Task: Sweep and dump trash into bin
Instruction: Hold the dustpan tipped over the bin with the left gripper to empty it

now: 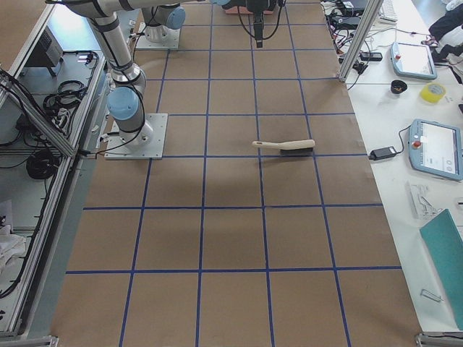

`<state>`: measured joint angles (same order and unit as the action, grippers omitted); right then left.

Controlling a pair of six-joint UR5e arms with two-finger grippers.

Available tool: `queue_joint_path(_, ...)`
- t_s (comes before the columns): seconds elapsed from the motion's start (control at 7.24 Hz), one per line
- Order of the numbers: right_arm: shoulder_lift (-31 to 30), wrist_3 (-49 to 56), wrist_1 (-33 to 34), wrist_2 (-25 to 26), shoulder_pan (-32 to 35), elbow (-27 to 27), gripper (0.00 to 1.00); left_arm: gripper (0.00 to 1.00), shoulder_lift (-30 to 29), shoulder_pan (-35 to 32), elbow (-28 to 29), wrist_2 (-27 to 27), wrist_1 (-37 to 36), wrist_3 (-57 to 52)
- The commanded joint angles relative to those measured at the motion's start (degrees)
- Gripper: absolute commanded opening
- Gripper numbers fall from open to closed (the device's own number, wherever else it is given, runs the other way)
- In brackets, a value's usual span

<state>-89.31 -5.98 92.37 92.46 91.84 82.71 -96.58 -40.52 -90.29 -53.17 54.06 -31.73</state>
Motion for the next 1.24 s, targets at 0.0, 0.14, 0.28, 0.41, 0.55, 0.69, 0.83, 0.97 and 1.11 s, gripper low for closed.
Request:
queue_joint_path(0.0,0.01,0.00,0.09,0.00,0.00,0.00,1.00,0.00,-0.62,-8.40,0.29,-12.09,-2.03,19.79)
queue_joint_path(0.14,-0.33,0.00,0.00,-0.09,0.00,0.00,1.00,0.00,-1.24,-11.74,0.20,-15.70,-1.86,30.13)
queue_joint_path(0.28,0.01,0.00,-0.17,0.00,0.00,0.00,1.00,0.00,-1.42,-15.43,-0.06,-20.43,-1.16,42.76)
queue_joint_path(0.41,0.01,0.00,0.00,-0.09,0.00,0.00,1.00,0.00,-1.68,-19.56,-0.50,-23.96,1.02,53.42)
queue_joint_path(0.55,0.01,0.00,-0.17,-0.09,0.00,0.00,1.00,0.00,-2.12,-22.47,-0.68,-25.04,5.31,61.79)
queue_joint_path(0.69,0.01,0.00,0.09,-0.09,0.00,0.00,1.00,0.00,-3.26,-24.33,-0.68,-26.53,5.70,65.62)
queue_joint_path(0.83,0.01,0.00,0.09,-0.09,0.00,0.08,1.00,0.00,-4.57,-26.35,-0.68,-30.29,5.18,67.83)
queue_joint_path(0.97,0.01,0.00,0.18,-0.09,0.00,0.09,1.00,0.00,-6.06,-29.24,-0.68,-32.76,5.09,75.25)
queue_joint_path(1.11,0.10,0.00,0.18,-0.09,0.00,0.09,1.00,0.00,-8.34,-31.27,-0.51,-33.13,4.92,82.98)
